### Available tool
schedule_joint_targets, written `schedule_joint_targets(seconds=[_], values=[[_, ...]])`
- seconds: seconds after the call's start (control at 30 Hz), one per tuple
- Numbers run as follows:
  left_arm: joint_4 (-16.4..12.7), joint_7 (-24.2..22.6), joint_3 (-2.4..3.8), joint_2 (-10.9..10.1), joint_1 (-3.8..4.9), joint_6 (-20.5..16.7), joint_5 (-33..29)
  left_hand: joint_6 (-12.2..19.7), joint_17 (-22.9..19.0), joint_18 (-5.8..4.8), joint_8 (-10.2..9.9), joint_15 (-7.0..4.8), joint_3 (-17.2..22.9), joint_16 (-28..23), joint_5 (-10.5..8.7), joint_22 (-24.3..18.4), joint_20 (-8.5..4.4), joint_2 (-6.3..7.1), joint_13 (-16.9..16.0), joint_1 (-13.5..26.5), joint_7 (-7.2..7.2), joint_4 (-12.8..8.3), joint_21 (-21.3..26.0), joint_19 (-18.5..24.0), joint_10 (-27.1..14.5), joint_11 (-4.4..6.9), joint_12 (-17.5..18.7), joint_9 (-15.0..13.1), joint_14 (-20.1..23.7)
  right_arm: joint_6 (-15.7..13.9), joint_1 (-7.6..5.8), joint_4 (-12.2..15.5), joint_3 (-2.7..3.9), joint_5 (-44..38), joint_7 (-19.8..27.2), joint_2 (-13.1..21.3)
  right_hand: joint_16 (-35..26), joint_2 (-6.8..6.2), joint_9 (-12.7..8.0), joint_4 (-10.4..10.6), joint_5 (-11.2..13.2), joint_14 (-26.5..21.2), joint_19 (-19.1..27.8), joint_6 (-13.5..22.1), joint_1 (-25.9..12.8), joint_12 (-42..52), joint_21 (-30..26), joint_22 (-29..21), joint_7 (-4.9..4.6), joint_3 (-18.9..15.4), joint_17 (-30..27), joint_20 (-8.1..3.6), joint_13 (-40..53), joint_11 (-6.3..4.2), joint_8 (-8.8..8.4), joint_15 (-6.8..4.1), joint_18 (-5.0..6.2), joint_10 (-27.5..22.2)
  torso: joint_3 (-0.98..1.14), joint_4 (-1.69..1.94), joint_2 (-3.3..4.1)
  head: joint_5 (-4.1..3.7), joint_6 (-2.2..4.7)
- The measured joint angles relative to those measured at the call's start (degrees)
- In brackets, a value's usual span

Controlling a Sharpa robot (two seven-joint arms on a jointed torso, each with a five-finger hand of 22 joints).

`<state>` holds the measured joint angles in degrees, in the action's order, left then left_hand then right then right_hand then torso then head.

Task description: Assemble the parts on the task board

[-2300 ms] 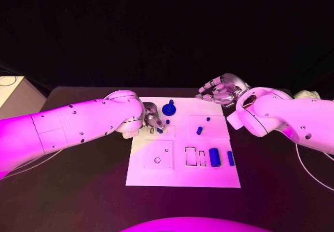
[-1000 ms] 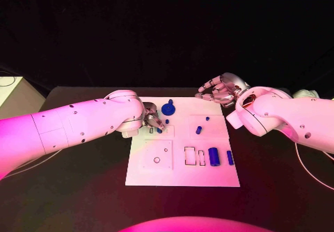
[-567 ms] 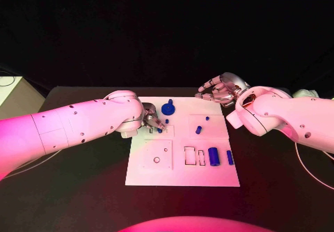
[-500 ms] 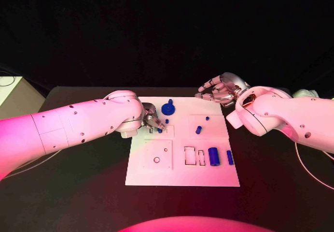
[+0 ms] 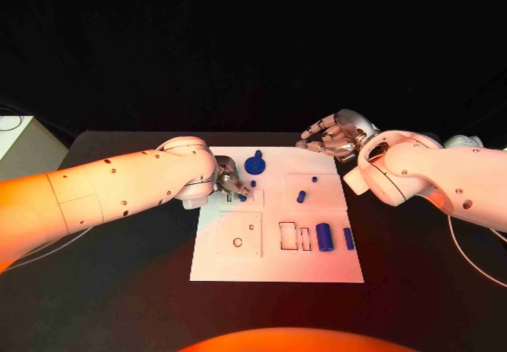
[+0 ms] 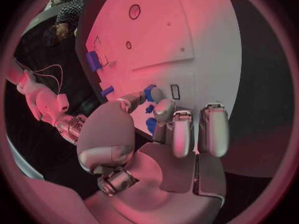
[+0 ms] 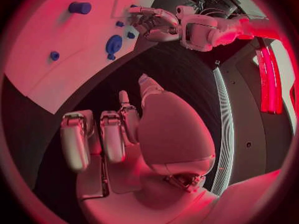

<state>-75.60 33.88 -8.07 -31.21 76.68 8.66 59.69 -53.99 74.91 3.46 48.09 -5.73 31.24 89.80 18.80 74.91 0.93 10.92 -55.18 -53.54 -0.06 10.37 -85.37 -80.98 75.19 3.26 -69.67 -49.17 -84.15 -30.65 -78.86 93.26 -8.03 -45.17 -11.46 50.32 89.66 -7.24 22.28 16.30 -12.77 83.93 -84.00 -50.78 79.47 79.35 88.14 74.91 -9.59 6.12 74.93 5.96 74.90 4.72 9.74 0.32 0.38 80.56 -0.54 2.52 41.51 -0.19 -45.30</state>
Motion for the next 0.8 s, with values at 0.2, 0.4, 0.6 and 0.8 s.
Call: schedule_joint_targets(seconds=[0.2,0.4,0.6,0.8], values=[[-0.3,0.0,0.02,-0.2,-0.02,0.0,0.0,-0.2,0.0,0.0,-0.3,0.0,-4.2,0.0,-5.43,0.0,0.0,0.58,0.0,-0.9,0.02,2.6,0.0,0.0,0.0,0.0,0.0,0.0,0.0,0.0,0.0,0.0,0.0,0.0,0.0,0.0,0.0,0.0,0.0,0.0,0.0,0.0,0.0,0.0,0.0,0.0,0.0,0.0,0.0,0.0,0.0,0.0,0.0,0.0,0.0,0.0,0.0,0.0,-0.01,0.0,0.01,-0.02,0.06],[-0.8,0.0,0.04,-0.7,-0.11,-0.2,0.1,-0.4,0.0,0.0,-0.6,0.0,-6.0,0.0,-6.38,0.0,0.0,0.85,-0.1,-1.2,0.03,4.4,0.0,0.0,0.0,0.0,0.0,0.0,0.0,0.0,0.0,-0.1,0.0,0.0,0.0,0.0,0.0,0.21,0.0,0.0,0.0,0.0,0.0,0.0,-0.3,0.0,0.0,0.0,0.0,0.0,0.0,0.0,0.0,0.0,0.0,0.0,0.0,0.0,-0.04,-0.03,0.02,-0.09,0.12],[-1.4,-0.1,0.21,-1.3,-0.28,-0.5,0.1,-0.4,0.0,0.01,-0.6,0.01,-6.9,0.0,-6.63,0.0,0.0,0.85,0.0,-1.2,0.08,5.4,0.0,0.0,0.0,0.0,0.0,0.0,0.0,0.0,0.0,-0.1,0.0,0.0,0.0,0.0,0.0,0.08,0.0,0.0,0.0,0.0,0.0,0.0,-0.5,0.0,0.0,0.0,0.0,0.0,0.0,0.0,0.0,0.0,0.0,0.0,0.0,0.0,-0.04,-0.03,0.02,-0.14,0.12],[-2.1,-0.1,0.77,-1.8,-0.62,-0.8,0.1,-0.2,0.0,0.01,-0.8,0.01,-7.2,0.0,-6.63,0.0,0.0,0.85,0.0,-1.2,0.27,5.7,0.0,0.0,0.0,-0.01,0.0,0.0,0.0,0.0,0.0,-0.3,0.0,0.0,0.0,-0.1,0.0,0.08,0.0,0.0,0.0,0.0,0.0,0.0,-0.5,0.0,0.0,0.0,0.0,0.0,0.0,0.0,0.0,0.0,0.0,0.0,0.0,0.0,-0.07,0.0,0.04,-0.14,0.27]])
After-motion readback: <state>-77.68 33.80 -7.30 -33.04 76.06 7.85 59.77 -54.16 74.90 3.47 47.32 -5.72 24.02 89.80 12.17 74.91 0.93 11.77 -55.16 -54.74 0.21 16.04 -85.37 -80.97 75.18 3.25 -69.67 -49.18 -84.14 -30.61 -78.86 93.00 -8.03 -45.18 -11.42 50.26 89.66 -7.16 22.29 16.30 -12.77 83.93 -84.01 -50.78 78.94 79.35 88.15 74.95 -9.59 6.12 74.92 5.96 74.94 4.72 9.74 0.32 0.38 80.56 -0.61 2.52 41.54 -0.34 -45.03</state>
